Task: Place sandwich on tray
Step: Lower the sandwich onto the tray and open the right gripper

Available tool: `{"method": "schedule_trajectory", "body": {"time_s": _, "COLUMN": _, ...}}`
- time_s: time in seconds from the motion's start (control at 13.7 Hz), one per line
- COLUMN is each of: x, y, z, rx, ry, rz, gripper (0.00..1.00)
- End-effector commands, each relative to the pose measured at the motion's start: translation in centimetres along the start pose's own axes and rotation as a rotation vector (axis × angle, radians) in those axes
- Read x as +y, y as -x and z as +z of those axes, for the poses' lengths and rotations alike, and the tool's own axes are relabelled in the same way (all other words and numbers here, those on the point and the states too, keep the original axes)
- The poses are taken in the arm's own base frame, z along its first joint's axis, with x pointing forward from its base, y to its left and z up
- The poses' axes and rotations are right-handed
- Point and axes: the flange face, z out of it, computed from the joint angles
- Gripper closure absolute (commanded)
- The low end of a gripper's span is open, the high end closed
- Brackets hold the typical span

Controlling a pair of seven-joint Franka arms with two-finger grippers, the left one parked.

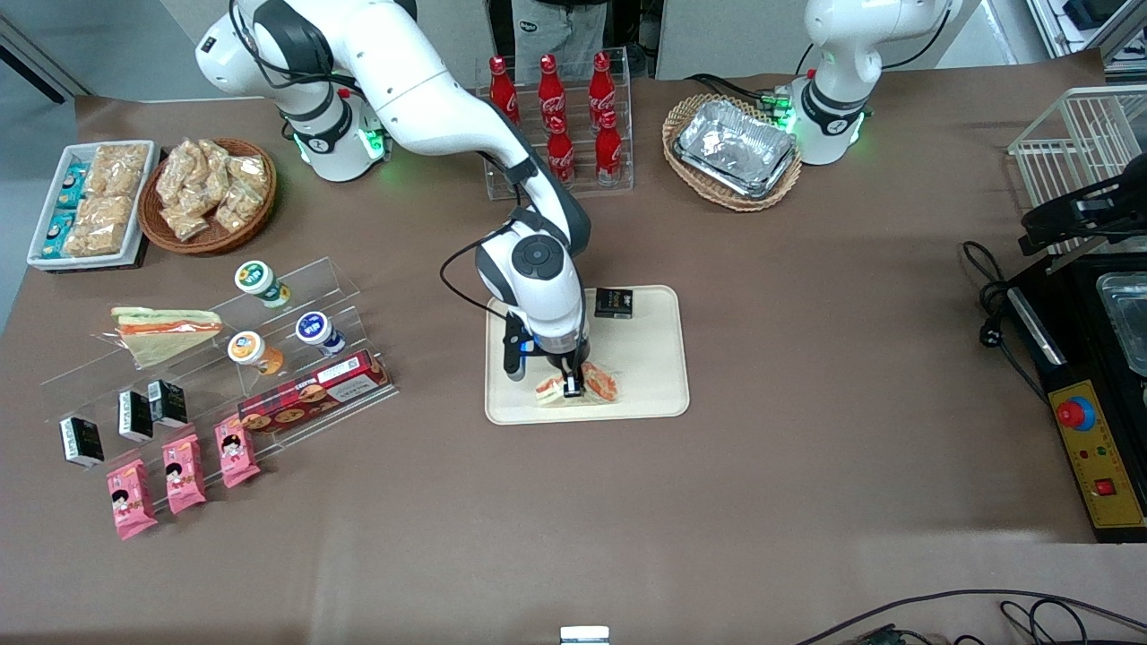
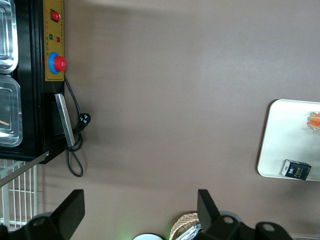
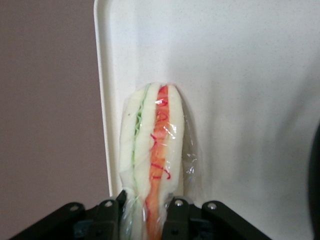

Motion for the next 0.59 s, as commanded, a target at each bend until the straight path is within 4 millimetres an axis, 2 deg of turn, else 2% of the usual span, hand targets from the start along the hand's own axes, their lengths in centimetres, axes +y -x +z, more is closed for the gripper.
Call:
{"method": "schedule_trajectory", "body": {"time_s": 0.0, "x": -0.6, "y": 0.4, "z": 0.7, "rx": -0.021, "ry": -0.018, "rz": -0.013, "gripper": 0.71}}
{"method": "schedule_trajectory", "body": {"time_s": 0.07, "x": -0.5, "y": 0.3, "z": 0.8, "rx": -0.020, "ry": -0.019, "rz": -0.018, "gripper": 0.53}}
{"method": "schedule_trajectory", "body": {"time_s": 0.15, "x": -0.4, "y": 0.1, "z": 1.3, "rx": -0.015, "ry": -0.016, "rz": -0.019, "gripper": 0.10}}
{"method": "schedule_trajectory", "body": {"time_s": 0.22, "x": -0.9, "y": -0.2, "z": 1.2, "rx": -0.017, "ry": -0.023, "rz": -0.012, "gripper": 0.00}}
{"method": "schedule_trajectory", "body": {"time_s": 0.51, "x": -1.7, "y": -0.2, "z": -0.2, "rx": -0.033, "ry": -0.033, "rz": 0.000, "gripper": 0.00}}
